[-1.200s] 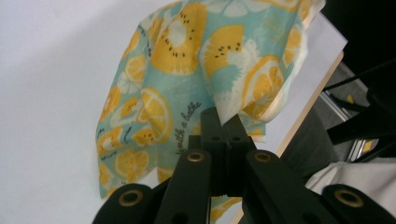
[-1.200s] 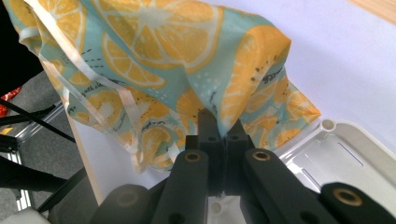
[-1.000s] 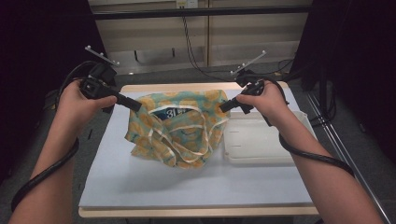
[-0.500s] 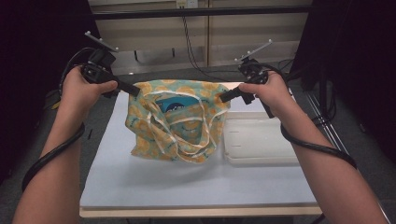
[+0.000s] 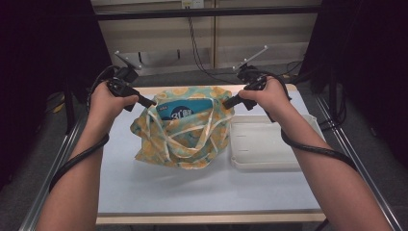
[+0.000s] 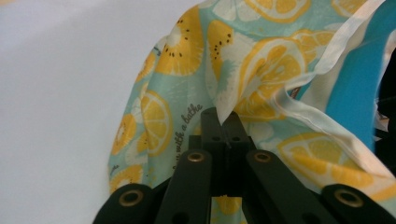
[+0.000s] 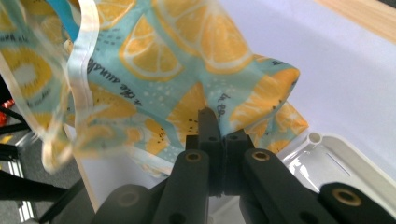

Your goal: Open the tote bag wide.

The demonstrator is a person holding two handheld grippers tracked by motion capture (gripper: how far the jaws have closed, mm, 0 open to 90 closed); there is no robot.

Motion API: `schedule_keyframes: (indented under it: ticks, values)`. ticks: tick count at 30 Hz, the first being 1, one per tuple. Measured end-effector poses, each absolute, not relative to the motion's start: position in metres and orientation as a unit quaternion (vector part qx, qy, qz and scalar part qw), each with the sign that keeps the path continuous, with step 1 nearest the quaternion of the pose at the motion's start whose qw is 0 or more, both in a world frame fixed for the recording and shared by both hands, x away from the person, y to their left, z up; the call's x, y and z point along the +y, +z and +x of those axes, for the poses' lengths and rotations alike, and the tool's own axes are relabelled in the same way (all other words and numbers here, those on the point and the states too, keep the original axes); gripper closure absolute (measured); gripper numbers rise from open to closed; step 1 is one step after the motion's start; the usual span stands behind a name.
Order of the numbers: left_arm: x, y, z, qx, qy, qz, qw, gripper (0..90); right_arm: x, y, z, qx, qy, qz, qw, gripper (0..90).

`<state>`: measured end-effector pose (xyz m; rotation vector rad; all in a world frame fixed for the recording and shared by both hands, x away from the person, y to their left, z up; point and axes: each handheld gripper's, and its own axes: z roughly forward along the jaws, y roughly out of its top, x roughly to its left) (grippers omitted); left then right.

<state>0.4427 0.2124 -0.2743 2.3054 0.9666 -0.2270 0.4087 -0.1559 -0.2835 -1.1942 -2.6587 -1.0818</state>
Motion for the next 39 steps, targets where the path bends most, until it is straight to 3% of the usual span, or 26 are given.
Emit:
schedule_keyframes:
  ticks: [4, 15, 21, 39]
  values:
    - [0.216, -0.282, 0.442, 0.366, -0.097, 0.87, 0.316, 90.0, -0.155, -0.284, 0.405, -0.86, -0.347, -0.374, 0.011, 87.3]
    - [0.218, -0.276, 0.433, 0.381, -0.095, 0.86, 0.327, 90.0, -0.158, -0.268, 0.386, -0.875, -0.337, -0.347, -0.017, 61.6]
    - [0.219, -0.275, 0.43, 0.392, -0.092, 0.854, 0.329, 90.0, -0.153, -0.256, 0.376, -0.881, -0.343, -0.325, -0.037, 55.2]
    - [0.222, -0.268, 0.428, 0.389, -0.085, 0.858, 0.325, 90.0, -0.163, -0.247, 0.377, -0.888, -0.324, -0.32, -0.069, 49.3]
